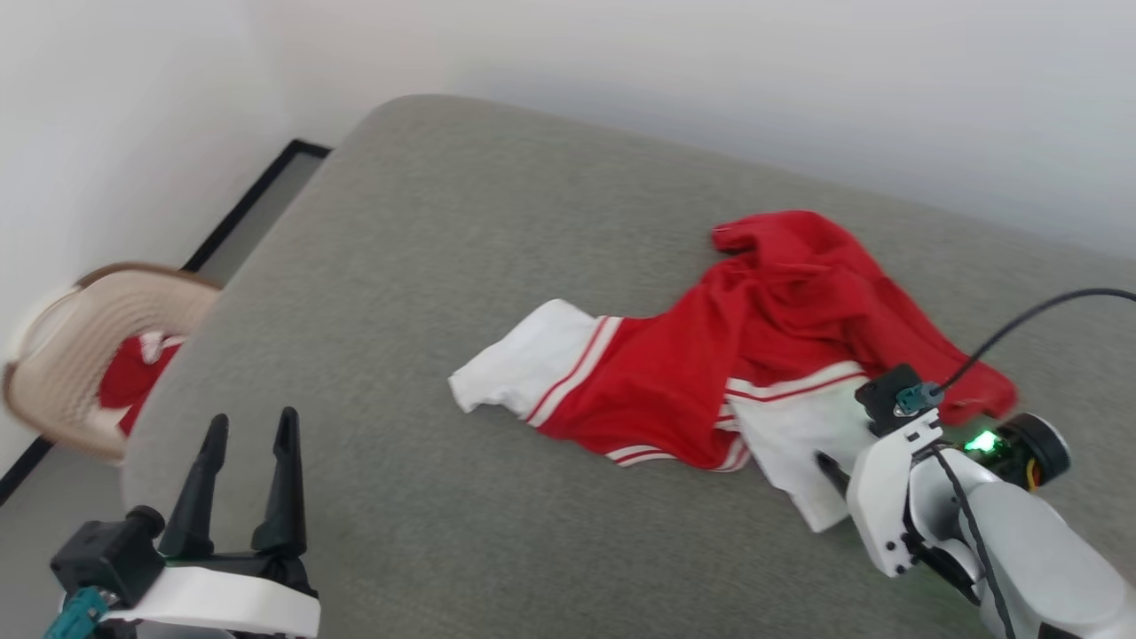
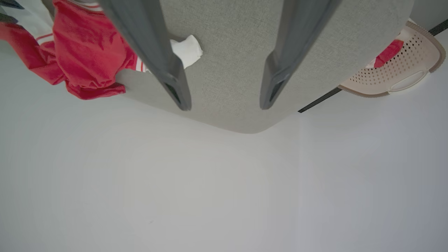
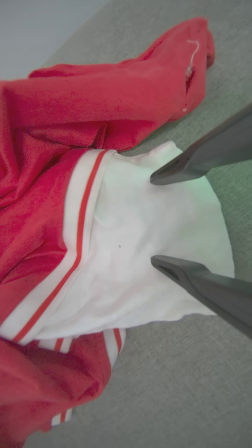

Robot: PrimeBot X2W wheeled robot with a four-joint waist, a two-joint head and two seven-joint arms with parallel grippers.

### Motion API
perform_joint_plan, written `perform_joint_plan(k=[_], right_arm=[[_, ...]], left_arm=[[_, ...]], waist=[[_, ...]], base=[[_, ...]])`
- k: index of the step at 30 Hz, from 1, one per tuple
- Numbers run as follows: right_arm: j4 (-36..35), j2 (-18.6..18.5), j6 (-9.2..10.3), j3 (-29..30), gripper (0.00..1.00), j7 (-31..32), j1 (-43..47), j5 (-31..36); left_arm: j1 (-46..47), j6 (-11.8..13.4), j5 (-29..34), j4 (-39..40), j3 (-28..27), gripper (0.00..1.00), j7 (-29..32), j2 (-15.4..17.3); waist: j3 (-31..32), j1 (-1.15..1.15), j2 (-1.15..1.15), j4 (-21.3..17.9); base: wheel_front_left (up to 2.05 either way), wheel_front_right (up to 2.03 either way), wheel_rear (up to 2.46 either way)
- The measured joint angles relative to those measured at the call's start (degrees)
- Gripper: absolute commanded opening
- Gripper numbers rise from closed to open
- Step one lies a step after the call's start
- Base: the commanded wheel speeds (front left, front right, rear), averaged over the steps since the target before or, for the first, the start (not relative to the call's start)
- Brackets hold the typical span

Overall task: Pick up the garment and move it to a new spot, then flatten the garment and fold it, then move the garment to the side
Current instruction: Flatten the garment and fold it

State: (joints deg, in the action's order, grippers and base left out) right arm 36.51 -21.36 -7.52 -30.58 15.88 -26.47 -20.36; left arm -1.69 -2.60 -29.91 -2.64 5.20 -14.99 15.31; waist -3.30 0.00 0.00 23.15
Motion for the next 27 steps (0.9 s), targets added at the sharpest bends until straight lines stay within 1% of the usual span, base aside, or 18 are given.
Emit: perform_joint_plan(k=[4,6,8,11,12,13,18,21,23,25,26,27], right_arm=[[5.3,-0.8,0.00,-3.5,1.00,3.9,-2.7,-1.2],[7.5,-1.1,0.00,-4.6,1.00,4.5,-4.2,-2.3],[9.2,-1.2,0.01,-6.9,1.00,5.8,-5.6,-2.9],[11.7,-1.1,0.02,-9.3,1.00,7.6,-7.5,-5.7],[12.0,-1.1,0.02,-9.9,0.41,7.9,-8.1,-6.7],[12.3,-1.1,0.02,-10.0,0.00,7.8,-8.4,-8.5],[11.4,-1.4,0.01,-13.2,0.00,7.9,-9.8,-12.7],[9.0,-3.2,0.00,-15.0,0.00,8.8,-10.0,-15.2],[6.5,-5.0,-0.01,-16.3,0.00,9.6,-9.9,-16.4],[3.7,-7.2,0.00,-16.9,0.00,10.1,-9.5,-17.6],[3.7,-7.2,0.00,-16.9,0.00,10.1,-9.5,-17.6],[2.2,-8.3,0.00,-17.0,0.00,10.4,-9.3,-18.1]], left_arm=[[0.0,-1.8,1.8,-0.9,-1.4,1.00,0.0,-3.0],[0.0,-2.6,2.4,-1.2,-2.0,1.00,0.0,-4.2],[0.0,-3.2,2.8,-1.5,-2.4,1.00,0.0,-5.1],[0.1,-3.9,3.2,-1.8,-3.1,1.00,0.0,-6.1],[0.1,-4.0,3.3,-1.9,-3.5,1.00,0.0,-6.4],[0.1,-4.0,3.3,-2.0,-3.9,1.00,0.0,-6.8],[-0.3,-4.5,3.5,-2.0,-5.7,1.00,0.0,-7.4],[-1.8,-4.5,3.6,-1.9,-6.7,1.00,0.0,-7.5],[-2.2,-4.6,3.6,-1.8,-7.3,1.00,0.0,-7.3],[-2.8,-4.6,3.7,-1.6,-7.9,1.00,0.0,-7.0],[-2.8,-4.6,3.7,-1.6,-7.9,1.00,0.0,-7.0],[-3.1,-4.7,3.6,-1.5,-8.2,1.00,0.0,-6.9]], waist=[[-0.5,0.00,0.00,2.8],[-0.8,0.00,0.00,4.0],[-1.2,0.00,0.00,5.1],[-1.8,0.00,0.00,6.2],[-2.0,0.00,0.00,6.4],[-2.1,0.00,0.00,6.5],[-1.8,0.00,0.00,5.4],[-1.3,0.00,0.00,4.0],[-0.9,0.00,0.00,2.8],[-0.4,0.00,0.00,1.5],[-0.4,0.00,0.00,1.5],[-0.2,0.00,0.00,0.8]], base=[[0.00,0.00,0.00],[0.00,0.00,0.00],[0.00,0.00,0.00],[0.00,0.00,0.00],[0.00,0.00,0.00],[0.00,0.00,0.00],[0.00,0.00,0.00],[0.00,0.00,0.00],[0.00,0.00,0.00],[0.00,0.00,0.00],[0.00,0.00,0.00],[0.00,0.00,0.00]])
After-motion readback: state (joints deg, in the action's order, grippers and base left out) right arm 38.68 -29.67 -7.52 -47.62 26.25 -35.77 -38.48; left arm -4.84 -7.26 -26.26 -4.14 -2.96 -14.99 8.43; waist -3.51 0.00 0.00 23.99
